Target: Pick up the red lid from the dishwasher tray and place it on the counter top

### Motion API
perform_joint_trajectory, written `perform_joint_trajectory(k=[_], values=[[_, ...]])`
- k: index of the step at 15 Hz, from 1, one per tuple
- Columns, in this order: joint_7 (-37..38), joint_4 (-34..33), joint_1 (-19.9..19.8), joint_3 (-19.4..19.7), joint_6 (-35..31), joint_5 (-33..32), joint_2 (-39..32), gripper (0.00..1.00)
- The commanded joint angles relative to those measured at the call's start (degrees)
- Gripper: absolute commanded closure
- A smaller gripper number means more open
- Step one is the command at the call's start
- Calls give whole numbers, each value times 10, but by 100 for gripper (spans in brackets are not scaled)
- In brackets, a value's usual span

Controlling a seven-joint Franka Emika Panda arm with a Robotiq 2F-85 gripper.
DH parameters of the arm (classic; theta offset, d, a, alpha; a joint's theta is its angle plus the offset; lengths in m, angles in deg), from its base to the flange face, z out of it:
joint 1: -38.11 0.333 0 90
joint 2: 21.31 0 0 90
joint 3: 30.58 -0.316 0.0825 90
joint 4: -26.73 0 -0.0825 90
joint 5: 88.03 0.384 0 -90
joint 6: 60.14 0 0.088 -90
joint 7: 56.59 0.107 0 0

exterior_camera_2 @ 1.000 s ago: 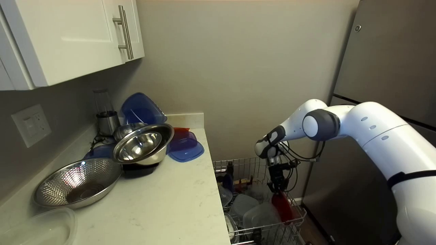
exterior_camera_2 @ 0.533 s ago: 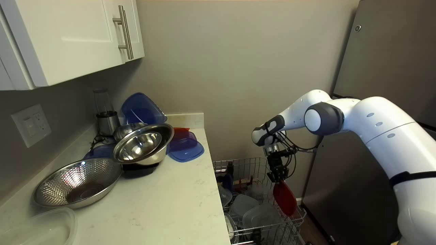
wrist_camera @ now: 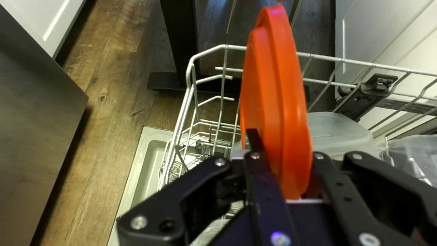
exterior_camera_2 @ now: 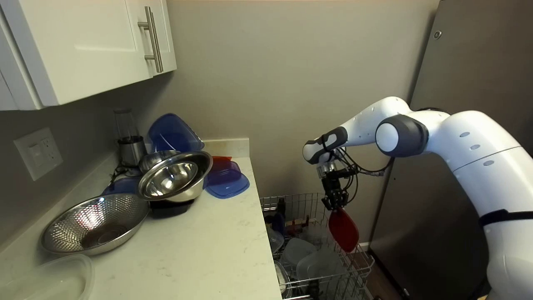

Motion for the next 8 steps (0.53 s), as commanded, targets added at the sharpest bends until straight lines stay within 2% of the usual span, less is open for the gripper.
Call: perform_joint_trajectory(k=[1, 5, 8], values=[[-43, 53, -3, -18, 3, -12, 69, 97], [-78, 113, -9, -30, -44, -10, 139, 97], [-108, 171, -22, -36, -131, 7, 183, 97]])
